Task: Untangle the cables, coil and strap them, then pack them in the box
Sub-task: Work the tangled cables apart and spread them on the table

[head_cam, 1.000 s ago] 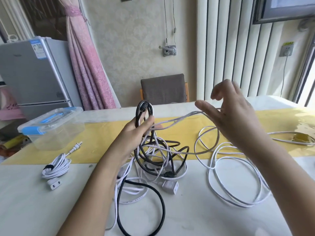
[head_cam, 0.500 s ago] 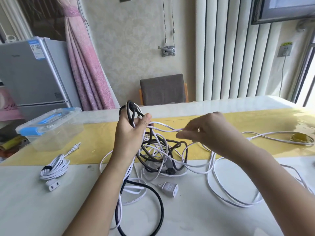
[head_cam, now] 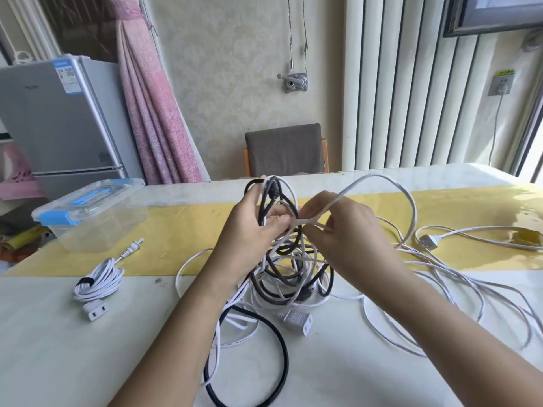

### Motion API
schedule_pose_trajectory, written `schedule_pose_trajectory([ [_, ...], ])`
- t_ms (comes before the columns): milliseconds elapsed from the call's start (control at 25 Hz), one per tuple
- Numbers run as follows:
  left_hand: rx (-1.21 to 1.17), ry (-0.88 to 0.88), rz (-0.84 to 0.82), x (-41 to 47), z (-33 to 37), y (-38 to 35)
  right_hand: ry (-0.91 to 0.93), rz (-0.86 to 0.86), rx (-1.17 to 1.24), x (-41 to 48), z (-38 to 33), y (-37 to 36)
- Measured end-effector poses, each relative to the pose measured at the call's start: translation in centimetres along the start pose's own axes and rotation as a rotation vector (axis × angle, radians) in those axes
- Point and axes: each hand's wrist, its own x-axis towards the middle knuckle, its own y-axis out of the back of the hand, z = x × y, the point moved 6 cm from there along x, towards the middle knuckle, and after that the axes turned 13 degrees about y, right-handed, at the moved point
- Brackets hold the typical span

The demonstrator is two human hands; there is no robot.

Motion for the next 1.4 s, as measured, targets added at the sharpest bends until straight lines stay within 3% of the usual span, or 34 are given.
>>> schedule_pose_trajectory([
  [80,-0.035,0.007,-0.060,-0.3,0.1,-0.9,-0.052,0.036,0.009,-0.2,0.2,-0.1],
  [240,-0.124,0.013,-0.094,-0.8,0.6,-2.3,-0.292,-0.021,0.330,-0.6,1.3,-0.7],
  [360,-0.037,-0.060,0.105,-1.2,1.3,-2.0,-0.246,-0.093,0.216,-0.7,0.7,-1.3],
  [480,0.073,-0.105,0.237,-1.4,1.5,-0.8,-0.188,-0.044,0.138,-0.3,0.6,-0.7],
  [720,0.378,-0.306,0.432,-2.1,2.4,0.0,-0.355,-0.020,0.428,-0.6,1.9,-0.8],
  [960,0.349,-0.479,0.616,-3.1,3.8,2.4,-0.286,-0.114,0.537,-0.1,1.7,-0.5],
  [1040,0.269,-0.411,0.504,-2.9,3.4,2.6,-0.270,-0.244,0.571,-0.2,2.0,-0.5],
  [1120,0.138,-0.246,0.258,-2.1,2.8,2.0,-0.267,-0.426,0.639,-0.5,2.8,-0.5],
  [1280,0.145,-0.023,-0.175,-2.0,1.9,-1.2,-0.327,-0.766,0.816,-1.9,4.5,-0.5],
  [1400,0.119,0.167,-0.411,-2.6,1.2,-3.0,-0.262,-0.854,0.794,-2.5,4.8,-1.0],
])
